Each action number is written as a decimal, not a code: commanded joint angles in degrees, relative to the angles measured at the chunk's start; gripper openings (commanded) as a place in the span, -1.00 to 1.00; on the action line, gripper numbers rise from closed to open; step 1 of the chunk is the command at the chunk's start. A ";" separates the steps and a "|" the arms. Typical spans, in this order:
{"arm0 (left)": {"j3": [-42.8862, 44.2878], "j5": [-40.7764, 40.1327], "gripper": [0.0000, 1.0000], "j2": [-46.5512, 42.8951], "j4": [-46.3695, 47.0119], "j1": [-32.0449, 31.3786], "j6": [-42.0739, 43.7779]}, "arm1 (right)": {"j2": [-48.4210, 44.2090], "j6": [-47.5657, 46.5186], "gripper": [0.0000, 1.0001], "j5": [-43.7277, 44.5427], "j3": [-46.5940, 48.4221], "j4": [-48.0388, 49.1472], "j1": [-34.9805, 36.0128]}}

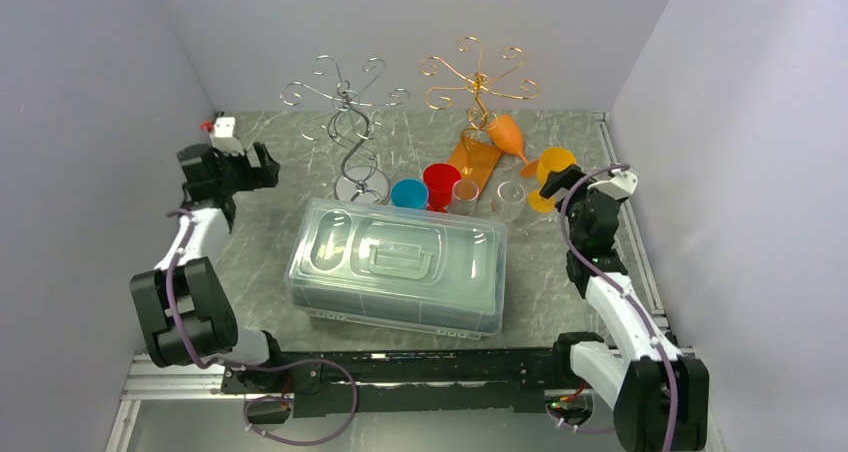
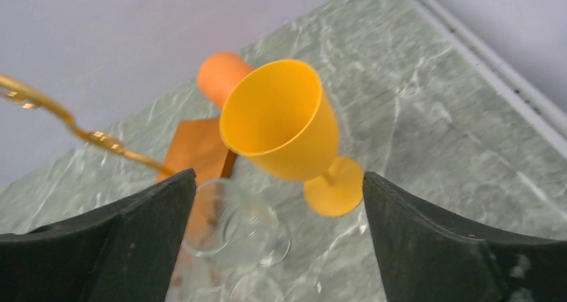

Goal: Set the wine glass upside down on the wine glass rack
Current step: Move the distractor to the center of the board.

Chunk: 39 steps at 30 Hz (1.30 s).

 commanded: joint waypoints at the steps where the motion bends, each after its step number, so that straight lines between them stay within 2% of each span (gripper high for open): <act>1: 10.00 5.68 0.98 -2.30 -25.30 5.07 -2.47 | -5.41 5.98 0.83 -11.45 5.80 -15.57 -0.45; 4: 18.11 10.02 0.98 -1.89 -37.61 9.46 -2.46 | -7.43 4.73 0.64 -7.63 10.33 -27.29 1.82; 7: 27.12 13.69 0.98 -1.20 -50.77 11.72 2.32 | -8.25 3.05 0.55 2.41 16.03 -39.15 8.10; 11: 38.74 20.45 0.98 -0.96 -68.69 11.76 10.24 | -6.16 5.20 0.13 15.53 22.29 -55.10 19.00; 14: 41.45 26.52 0.98 -5.12 -76.10 11.29 15.68 | -4.40 9.38 -0.32 21.65 25.03 -63.75 25.58; 16: 42.78 27.43 0.98 -8.20 -80.37 9.71 19.85 | -3.88 11.52 -0.43 23.47 25.83 -67.92 28.92; 22: 44.07 27.78 0.98 -12.44 -94.99 2.97 32.72 | -4.37 14.84 -0.48 20.89 26.03 -72.72 34.74; 31: 41.97 26.99 0.98 -15.67 -110.81 -5.64 50.15 | -5.99 20.09 -0.53 19.95 24.68 -78.45 43.06; 36: 34.78 21.79 0.98 -22.22 -111.05 -11.64 56.97 | -3.78 21.35 -0.55 19.71 24.33 -78.36 46.89; 39: 30.61 19.07 0.98 -25.46 -111.14 -13.70 60.24 | -1.99 21.94 -0.68 19.10 25.00 -78.05 48.68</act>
